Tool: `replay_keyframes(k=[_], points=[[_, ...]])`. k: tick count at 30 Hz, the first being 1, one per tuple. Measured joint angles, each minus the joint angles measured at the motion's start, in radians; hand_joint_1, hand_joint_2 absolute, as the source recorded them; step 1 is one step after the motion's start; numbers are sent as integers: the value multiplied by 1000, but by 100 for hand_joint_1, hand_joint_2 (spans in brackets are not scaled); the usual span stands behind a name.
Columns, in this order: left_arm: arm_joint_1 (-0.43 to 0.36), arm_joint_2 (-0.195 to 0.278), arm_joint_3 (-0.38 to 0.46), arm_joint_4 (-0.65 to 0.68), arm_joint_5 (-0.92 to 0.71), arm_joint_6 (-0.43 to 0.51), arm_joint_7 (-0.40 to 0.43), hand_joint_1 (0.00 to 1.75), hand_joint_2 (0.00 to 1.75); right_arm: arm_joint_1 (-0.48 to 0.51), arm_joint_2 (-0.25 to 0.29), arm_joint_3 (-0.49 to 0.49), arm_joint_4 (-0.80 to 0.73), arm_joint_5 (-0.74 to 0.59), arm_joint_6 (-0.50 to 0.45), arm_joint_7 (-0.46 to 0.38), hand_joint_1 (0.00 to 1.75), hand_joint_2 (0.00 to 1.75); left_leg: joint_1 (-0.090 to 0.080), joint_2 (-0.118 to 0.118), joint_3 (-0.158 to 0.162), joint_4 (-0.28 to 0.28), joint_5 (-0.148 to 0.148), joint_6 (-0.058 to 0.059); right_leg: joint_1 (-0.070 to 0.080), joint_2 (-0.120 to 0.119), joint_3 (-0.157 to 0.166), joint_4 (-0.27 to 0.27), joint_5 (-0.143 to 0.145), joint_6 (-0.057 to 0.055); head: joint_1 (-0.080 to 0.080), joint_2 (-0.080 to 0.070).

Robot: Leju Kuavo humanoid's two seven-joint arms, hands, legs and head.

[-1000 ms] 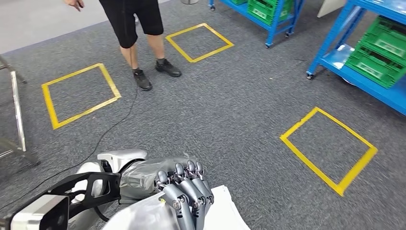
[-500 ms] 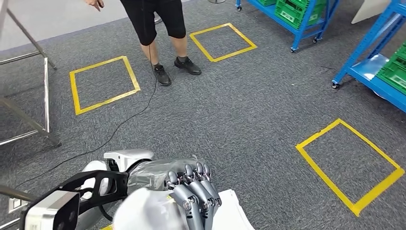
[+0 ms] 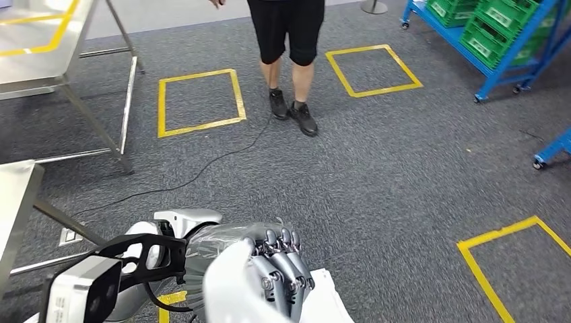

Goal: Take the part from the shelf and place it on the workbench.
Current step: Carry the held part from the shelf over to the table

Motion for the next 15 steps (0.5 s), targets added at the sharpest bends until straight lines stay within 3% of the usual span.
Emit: replay_keyframes(k=[2,4,6,8,10,11,13,15], points=[[2,4,-1,1,44,-16,4,175,175,-3,1,0,0,-6,-1,0,0,0,3,-18,-10,13,-8,-15,3,14,19,-39,15,-15,3,0],[4,8,0,1,85,-31,11,175,175,-8,1,0,0,-14,-1,0,0,0,8,-23,-14,16,-10,-23,8,-5,21,-41,17,-35,3,0],[4,11,0,1,106,-40,17,175,175,-8,0,0,-1,-21,-1,2,0,0,8,21,-32,50,-32,-31,9,-25,25,-44,17,-49,0,0],[4,12,0,1,111,-43,18,175,175,-4,0,-1,-1,-24,-1,3,0,0,8,81,-88,161,-87,-36,13,-46,28,-44,13,-60,-3,0],[8,14,-1,3,112,-43,18,175,175,-1,0,-3,-1,-28,0,5,0,0,11,99,-153,282,-130,-39,20,-72,29,-44,9,-66,-3,0],[10,14,-1,4,112,-42,18,175,175,0,1,-5,-1,-30,2,7,0,0,12,102,-167,304,-129,-38,23,-85,29,-44,7,-68,-3,0],[12,14,1,7,112,-37,18,175,175,0,3,-7,-1,-35,4,12,0,0,11,112,-138,236,-80,-32,27,-110,33,-44,3,-70,-3,0],[13,14,6,7,107,-30,14,175,175,1,5,-12,-1,-48,3,15,0,0,-1,163,-69,101,-27,-19,32,-130,39,-44,-2,-67,-3,0]])
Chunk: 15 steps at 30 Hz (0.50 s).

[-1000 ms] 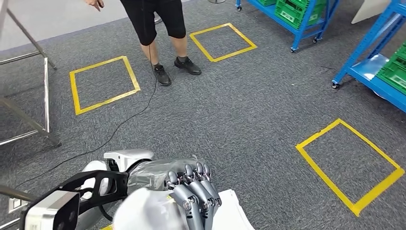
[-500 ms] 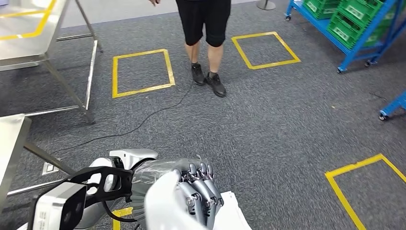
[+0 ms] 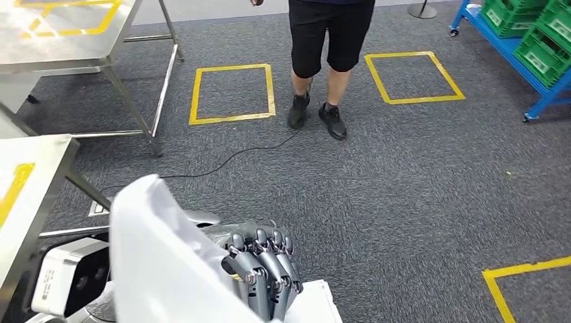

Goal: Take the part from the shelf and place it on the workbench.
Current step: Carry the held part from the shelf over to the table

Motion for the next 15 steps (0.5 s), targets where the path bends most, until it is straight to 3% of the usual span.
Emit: replay_keyframes(k=[2,4,5,7,9,11,12,13,15], points=[[6,1,9,0,-9,3,-10,175,175,1,1,-16,0,-39,-12,7,0,0,-13,32,34,-69,13,10,4,-22,5,-1,-6,7,1,0],[24,4,24,-3,-20,0,-22,175,175,-1,1,-56,-4,-122,-40,34,0,0,-17,8,41,-81,14,16,4,-45,11,-4,-11,16,1,0],[34,6,34,-6,-26,-3,-26,175,175,-4,-1,-86,-8,-178,-55,54,0,0,-17,-6,49,-91,19,20,2,-38,13,-1,-15,20,1,0],[49,10,52,-13,-30,-12,-30,175,175,-8,-7,-167,-16,-288,-71,90,0,0,-11,-33,68,-112,31,29,-2,15,-9,54,-44,20,4,0],[62,12,62,-15,-22,-22,-24,175,175,-4,-14,-251,-22,-350,-69,117,0,0,-8,-62,71,-117,35,34,-5,74,-73,183,-93,14,7,0],[77,15,66,-13,-4,-32,-10,175,175,9,-17,-314,-30,-366,-63,134,0,0,-5,-99,71,-117,35,35,-8,88,-130,274,-111,20,9,0],[80,16,66,-11,6,-35,-3,175,175,15,-15,-336,-33,-367,-58,139,0,0,-3,-118,72,-116,34,33,-10,90,-135,267,-97,29,9,0],[81,17,66,-8,15,-38,5,175,175,20,-12,-354,-36,-366,-53,142,0,0,0,-137,74,-114,32,30,-14,94,-121,219,-68,40,9,0],[78,16,64,-1,26,-37,17,175,175,27,-7,-378,-38,-363,-41,148,0,0,4,-167,72,-102,23,18,-25,126,-69,81,-3,60,11,0]])
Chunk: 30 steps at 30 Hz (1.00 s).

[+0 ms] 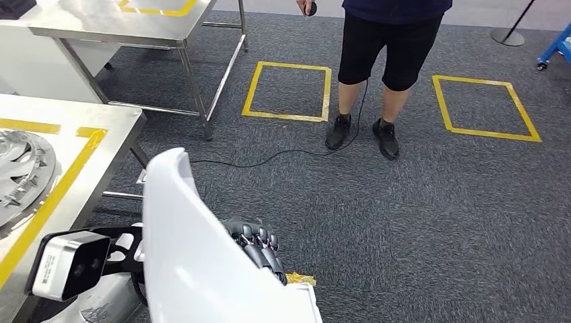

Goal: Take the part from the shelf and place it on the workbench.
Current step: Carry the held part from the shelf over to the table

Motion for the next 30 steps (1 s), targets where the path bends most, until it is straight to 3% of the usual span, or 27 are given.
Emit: replay_keyframes(k=[2,4,5,7,8,9,11,12,14,15,16,18,20,21,23,24,26,27,28,30], points=[[-4,-2,-1,7,5,3,8,175,175,2,4,-15,-1,2,6,5,0,0,0,-20,-7,14,-10,-14,-3,24,30,-72,31,-5,1,0],[-6,-4,-2,12,7,5,12,175,175,-1,6,-24,-3,4,7,8,0,0,4,-33,-12,17,-15,-22,1,13,34,-76,33,-23,1,0],[-7,-4,-2,14,8,5,12,175,175,-3,7,-26,-6,5,7,8,0,0,5,-20,-15,20,-19,-26,2,5,36,-77,32,-30,1,0],[-11,-5,-2,16,8,9,13,175,175,-1,10,-29,-9,10,10,8,0,0,3,42,-36,64,-45,-34,2,-13,41,-79,30,-42,-4,0],[-14,-5,-1,18,8,10,12,175,175,1,10,-30,-10,16,12,6,0,0,2,78,-62,117,-70,-37,5,-23,43,-79,27,-48,-6,0],[-16,-5,-1,20,8,11,10,175,175,3,11,-30,-10,23,13,4,0,0,3,98,-97,185,-100,-39,7,-35,45,-79,24,-52,-9,0],[-16,-4,-1,23,8,6,4,175,175,5,11,-29,-10,35,14,-4,0,0,5,108,-162,300,-134,-40,13,-61,48,-79,19,-58,-9,0],[-17,-4,-1,25,8,4,3,175,175,4,11,-28,-10,38,14,-7,0,0,5,110,-172,309,-125,-38,15,-74,51,-79,16,-60,-10,0],[-20,-4,-4,26,9,4,5,175,175,-2,13,-24,-10,44,14,-9,0,0,1,123,-129,214,-64,-28,20,-97,61,-79,10,-61,-10,0],[-24,-4,-6,26,10,6,7,175,175,-4,14,-22,-10,47,14,-10,0,0,-5,146,-92,141,-33,-19,23,-108,67,-80,6,-60,-9,0],[-30,-4,-10,26,13,6,9,175,175,-5,15,-20,-9,52,14,-11,0,0,-11,169,-61,81,-13,-11,26,-118,72,-81,2,-59,-8,0],[-41,-4,-17,27,21,7,11,175,175,-8,16,-16,-9,58,14,-12,0,0,-23,192,-36,29,-6,0,29,-140,78,-83,-3,-52,-7,0],[-45,-3,-24,29,24,7,11,175,175,-12,17,-14,-8,60,13,-12,0,0,-25,167,-29,18,-2,6,30,-163,85,-89,-6,-44,-8,0],[-46,-3,-26,30,20,8,10,175,175,-15,18,-13,-8,61,11,-12,0,0,-22,154,-19,5,4,9,29,-155,87,-86,-10,-41,-7,0],[-52,-4,-33,34,8,13,7,175,175,-14,17,-9,-6,63,7,-13,0,0,-14,128,0,-17,17,16,27,-103,65,-32,-38,-41,-6,0],[-54,-4,-38,36,0,16,4,175,175,-13,16,-8,-5,66,6,-12,0,0,-12,114,2,-22,20,18,24,-70,36,27,-61,-43,-4,0],[-52,-4,-45,39,-17,26,-1,175,175,-9,14,-3,-2,73,6,-12,0,0,-10,85,2,-21,20,19,23,-43,-33,148,-97,-44,-2,0],[-50,-4,-47,40,-29,34,-3,175,175,-8,13,1,-1,78,6,-13,0,0,-9,68,2,-21,20,18,21,-40,-53,172,-96,-39,-2,0],[-49,-3,-49,40,-38,43,-4,175,175,-8,13,5,1,81,6,-13,0,0,-8,52,3,-19,18,16,18,-38,-54,156,-78,-30,-2,0],[-48,-3,-50,40,-50,57,-5,175,175,-9,13,11,2,87,7,-15,0,0,-4,21,2,-8,11,6,7,-17,-11,32,-12,-5,-1,0]])
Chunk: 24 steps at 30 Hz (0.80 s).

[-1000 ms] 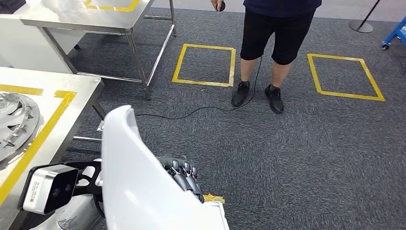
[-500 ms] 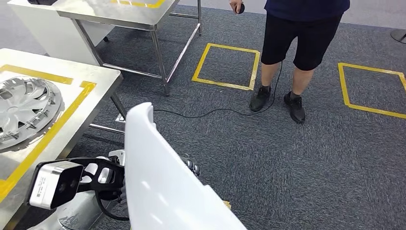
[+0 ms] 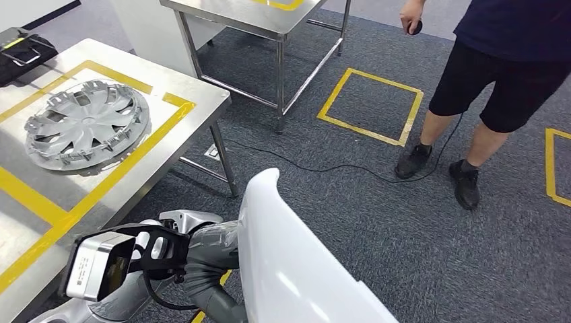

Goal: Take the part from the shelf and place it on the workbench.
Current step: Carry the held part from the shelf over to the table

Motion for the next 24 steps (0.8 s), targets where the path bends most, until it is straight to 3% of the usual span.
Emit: replay_keyframes(k=[1,2,3,5,6,8,10,12,13,15,16,18,19,21,22,24], points=[[0,0,0,0,3,1,0,175,175,0,1,2,1,2,1,-1,0,0,0,-13,-4,8,-6,-8,-4,19,25,-58,25,6,2,0],[0,1,0,0,10,-3,2,175,175,-2,1,5,3,4,2,-3,0,0,1,-25,-9,17,-11,-15,-6,34,42,-96,40,5,3,0],[1,2,0,0,20,-11,5,175,175,-4,2,9,4,6,3,-4,0,0,1,-34,-14,23,-14,-20,-6,42,48,-108,44,-2,4,0],[2,4,-2,-1,37,-29,12,175,175,-10,2,15,6,7,4,-6,0,0,4,-49,-20,27,-16,-26,-3,31,49,-105,42,-20,3,0],[3,6,-2,-1,42,-35,14,175,175,-12,3,17,6,8,4,-7,0,0,4,-39,-24,32,-21,-30,-3,21,50,-105,41,-26,2,0],[2,7,-6,-1,47,-43,16,175,175,-13,4,20,7,9,8,-12,0,0,5,15,-51,86,-51,-39,-2,1,55,-107,38,-40,-4,0],[3,9,-11,-1,52,-47,18,175,175,-9,4,24,7,12,13,-17,0,0,6,74,-114,208,-103,-45,7,-21,59,-107,33,-50,-10,0],[6,11,-15,0,56,-48,18,175,175,-5,3,26,7,15,16,-17,0,0,7,89,-170,304,-127,-45,15,-47,60,-106,29,-57,-11,0],[7,12,-16,0,57,-48,18,175,175,-5,3,27,7,15,16,-17,0,0,6,91,-173,302,-114,-41,20,-60,63,-107,26,-59,-11,0],[5,14,-17,0,58,-48,18,175,175,-7,3,29,8,15,17,-17,0,0,-5,112,-121,195,-51,-18,30,-85,72,-108,21,-64,-11,0],[4,14,-17,0,59,-49,19,175,175,-7,7,30,9,15,18,-17,0,0,-15,138,-85,129,-28,-2,35,-96,77,-109,18,-65,-9,0],[0,15,-17,-1,60,-51,20,175,175,-7,11,31,11,14,20,-13,0,0,-34,180,-43,47,-11,22,37,-121,84,-112,14,-63,-6,0],[-2,15,-17,-1,56,-49,19,175,175,-8,13,31,12,13,22,-9,0,0,-40,182,-40,38,-15,27,36,-135,86,-115,12,-60,-4,0],[-1,15,-16,-4,35,-38,14,175,175,-13,13,31,13,10,27,-1,0,0,-38,154,-28,15,-4,32,34,-152,94,-120,10,-54,-5,0],[-1,13,-15,-7,23,-32,11,175,175,-15,14,31,13,8,29,2,0,0,-33,140,-16,-2,5,34,32,-134,93,-113,5,-52,-6,0],[-3,9,-15,-10,9,-25,7,175,175,-12,14,31,14,4,31,5,0,0,-21,114,4,-30,23,34,27,-69,62,-45,-25,-52,-5,0]])
